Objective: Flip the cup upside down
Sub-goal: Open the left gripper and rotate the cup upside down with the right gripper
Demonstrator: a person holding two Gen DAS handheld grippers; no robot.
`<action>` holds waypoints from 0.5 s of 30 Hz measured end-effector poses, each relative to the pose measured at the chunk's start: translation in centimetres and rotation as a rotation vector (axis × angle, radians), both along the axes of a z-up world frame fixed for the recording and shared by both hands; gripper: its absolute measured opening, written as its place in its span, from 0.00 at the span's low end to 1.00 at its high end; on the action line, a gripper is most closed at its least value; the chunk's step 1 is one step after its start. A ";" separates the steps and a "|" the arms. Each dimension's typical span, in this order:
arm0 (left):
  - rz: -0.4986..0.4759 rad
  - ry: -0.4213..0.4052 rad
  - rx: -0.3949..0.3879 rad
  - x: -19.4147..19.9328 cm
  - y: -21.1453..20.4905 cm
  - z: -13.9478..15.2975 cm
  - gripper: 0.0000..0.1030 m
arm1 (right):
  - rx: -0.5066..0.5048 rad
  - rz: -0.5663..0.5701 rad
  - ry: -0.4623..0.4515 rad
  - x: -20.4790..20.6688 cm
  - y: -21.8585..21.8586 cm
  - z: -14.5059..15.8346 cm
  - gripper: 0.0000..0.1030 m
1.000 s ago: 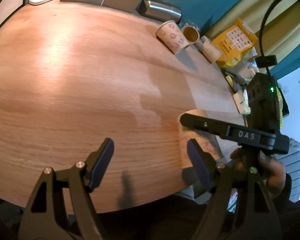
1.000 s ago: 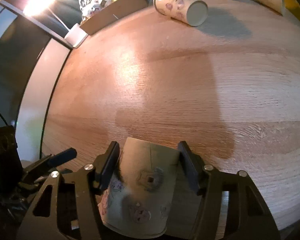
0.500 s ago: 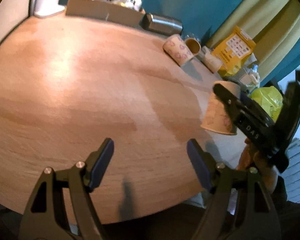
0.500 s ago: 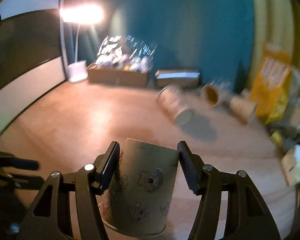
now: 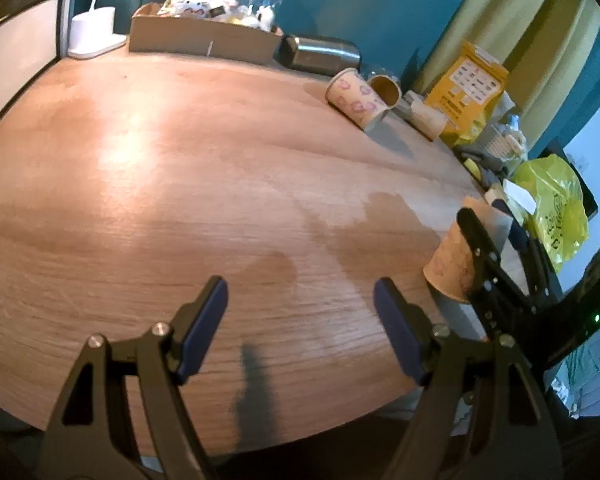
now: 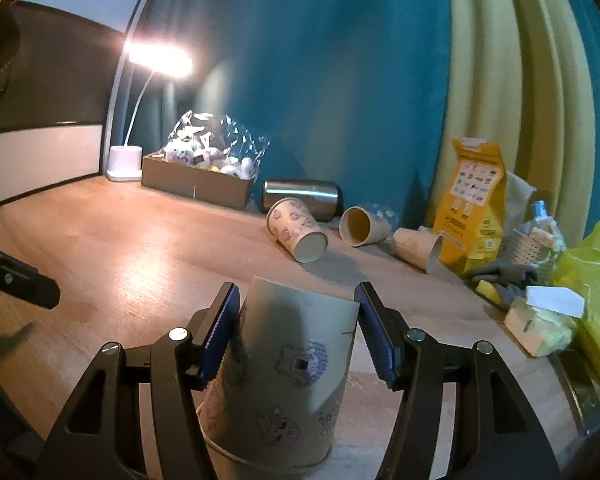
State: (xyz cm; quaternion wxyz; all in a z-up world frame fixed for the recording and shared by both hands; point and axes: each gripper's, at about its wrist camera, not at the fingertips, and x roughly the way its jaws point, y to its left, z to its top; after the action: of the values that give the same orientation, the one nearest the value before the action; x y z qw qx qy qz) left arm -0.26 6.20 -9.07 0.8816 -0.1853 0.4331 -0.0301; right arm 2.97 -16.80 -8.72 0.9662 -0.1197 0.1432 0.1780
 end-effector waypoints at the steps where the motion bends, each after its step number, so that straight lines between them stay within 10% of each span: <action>1: -0.003 -0.003 0.003 0.0 -0.2 0.0 0.75 | 0.001 -0.001 -0.012 -0.2 -0.2 -0.1 0.61; 15: -0.025 -0.056 0.080 -1.3 -2.4 0.0 0.75 | 0.018 -0.019 -0.006 -3.5 -2.4 -1.2 0.61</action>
State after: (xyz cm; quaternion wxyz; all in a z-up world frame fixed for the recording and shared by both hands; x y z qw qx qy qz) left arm -1.52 3.78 -9.09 0.8997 -0.1435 0.4112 -0.0288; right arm -0.52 -19.16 -9.96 0.9693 -0.1102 0.1398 0.1696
